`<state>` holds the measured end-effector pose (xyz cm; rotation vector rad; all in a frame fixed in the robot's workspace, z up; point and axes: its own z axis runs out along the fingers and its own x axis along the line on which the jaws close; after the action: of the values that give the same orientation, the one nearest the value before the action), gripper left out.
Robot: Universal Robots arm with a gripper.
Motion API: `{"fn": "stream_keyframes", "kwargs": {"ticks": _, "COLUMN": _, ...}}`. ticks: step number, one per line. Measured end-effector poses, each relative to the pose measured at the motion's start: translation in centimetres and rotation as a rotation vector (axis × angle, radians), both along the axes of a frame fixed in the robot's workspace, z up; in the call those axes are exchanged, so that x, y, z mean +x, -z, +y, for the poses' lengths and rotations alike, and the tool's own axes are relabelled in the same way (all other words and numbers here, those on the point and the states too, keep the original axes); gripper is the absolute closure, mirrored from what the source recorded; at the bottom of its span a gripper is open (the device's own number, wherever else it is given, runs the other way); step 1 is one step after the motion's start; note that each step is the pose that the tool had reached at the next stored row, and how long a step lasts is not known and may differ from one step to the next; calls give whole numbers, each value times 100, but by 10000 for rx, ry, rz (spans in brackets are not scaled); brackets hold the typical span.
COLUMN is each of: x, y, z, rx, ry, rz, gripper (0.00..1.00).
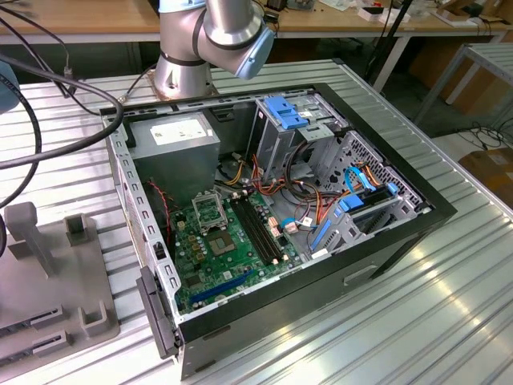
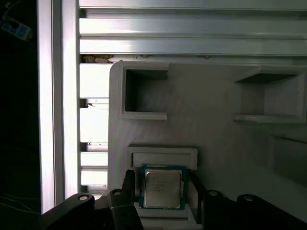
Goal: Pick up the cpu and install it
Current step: 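Pick up the cpu and move it towards the insertion slot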
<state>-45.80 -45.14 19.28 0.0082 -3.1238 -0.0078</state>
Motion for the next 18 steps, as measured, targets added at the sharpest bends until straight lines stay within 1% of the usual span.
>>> {"fn": "stream_keyframes", "kwargs": {"ticks": 4, "x": 1, "y": -14, "z": 0, "rx": -1, "ry": 2, "rz": 1, "gripper": 46}}
{"fn": "stream_keyframes", "kwargs": {"ticks": 18, "x": 11, "y": 1, "z": -1, "rx": -4, "ry": -25, "rz": 1, "gripper": 46}}
